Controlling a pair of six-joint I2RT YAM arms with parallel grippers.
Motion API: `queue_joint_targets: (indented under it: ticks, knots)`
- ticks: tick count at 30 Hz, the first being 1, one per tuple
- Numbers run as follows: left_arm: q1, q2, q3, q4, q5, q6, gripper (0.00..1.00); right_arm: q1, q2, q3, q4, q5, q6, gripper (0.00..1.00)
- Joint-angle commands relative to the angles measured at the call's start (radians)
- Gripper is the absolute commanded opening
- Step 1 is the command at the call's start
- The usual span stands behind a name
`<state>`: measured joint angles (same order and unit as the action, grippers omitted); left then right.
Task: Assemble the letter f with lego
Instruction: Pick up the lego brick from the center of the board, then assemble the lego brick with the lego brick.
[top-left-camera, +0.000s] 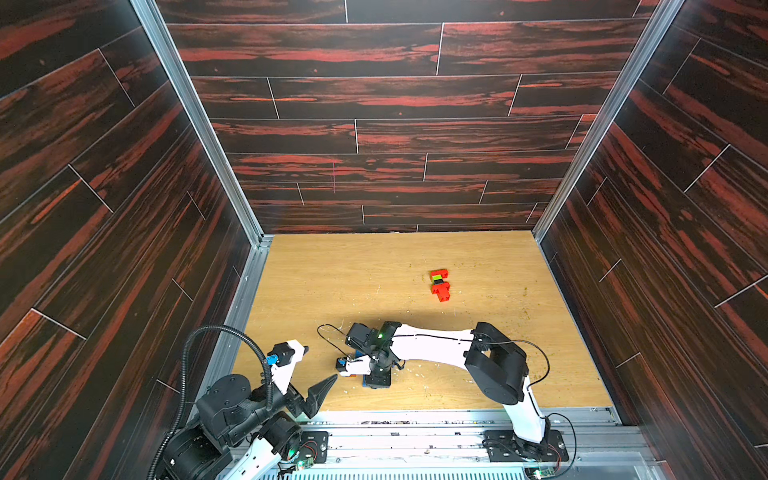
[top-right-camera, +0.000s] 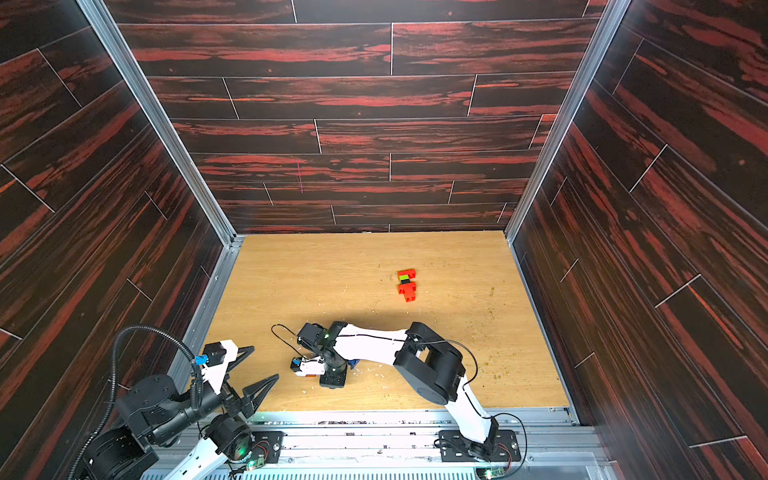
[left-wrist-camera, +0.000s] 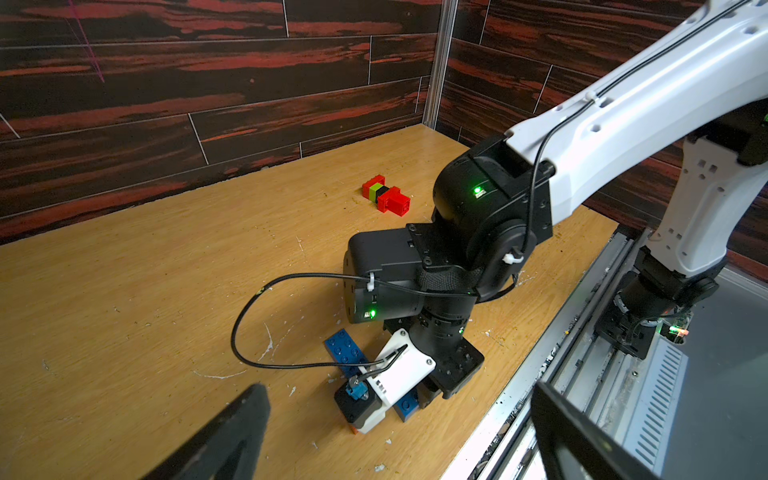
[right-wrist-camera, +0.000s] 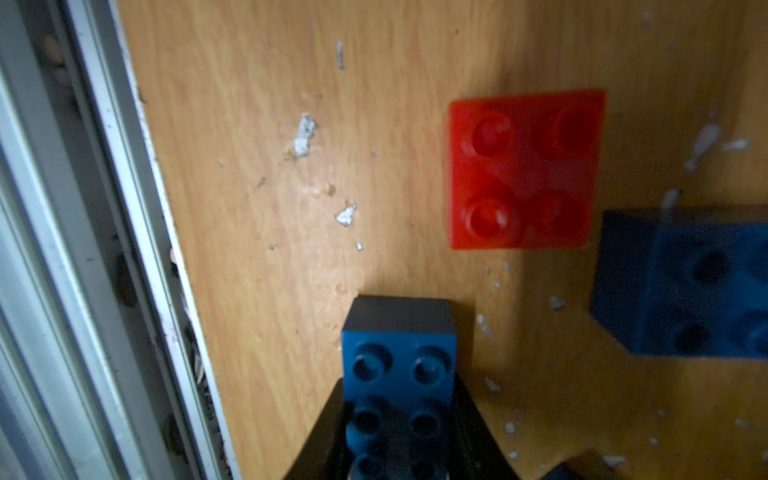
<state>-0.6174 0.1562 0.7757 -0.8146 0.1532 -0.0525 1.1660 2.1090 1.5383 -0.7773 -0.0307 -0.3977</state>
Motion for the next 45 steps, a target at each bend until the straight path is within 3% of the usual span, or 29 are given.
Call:
queue_joint_targets:
  ticks: [1,10,20,29,45]
  knots:
    - [-0.006,0.007,0.007,0.005,0.007,0.002,1.00,0.012,0.020,0.013,-0.039,0.001,0.000,0.28]
    - [-0.005,0.005,0.006,0.005,0.006,0.003,1.00,-0.006,-0.025,0.031,-0.080,0.018,-0.029,0.28]
    - [-0.005,-0.004,0.005,0.005,0.003,0.003,1.00,-0.103,-0.115,0.047,-0.123,0.022,-0.041,0.28]
    - [-0.005,-0.004,0.005,0.005,0.003,0.002,1.00,-0.198,-0.172,0.097,-0.160,0.030,-0.121,0.28]
    - [-0.005,-0.005,0.005,0.003,0.004,0.002,1.00,-0.311,-0.142,0.158,-0.196,-0.032,-0.298,0.29]
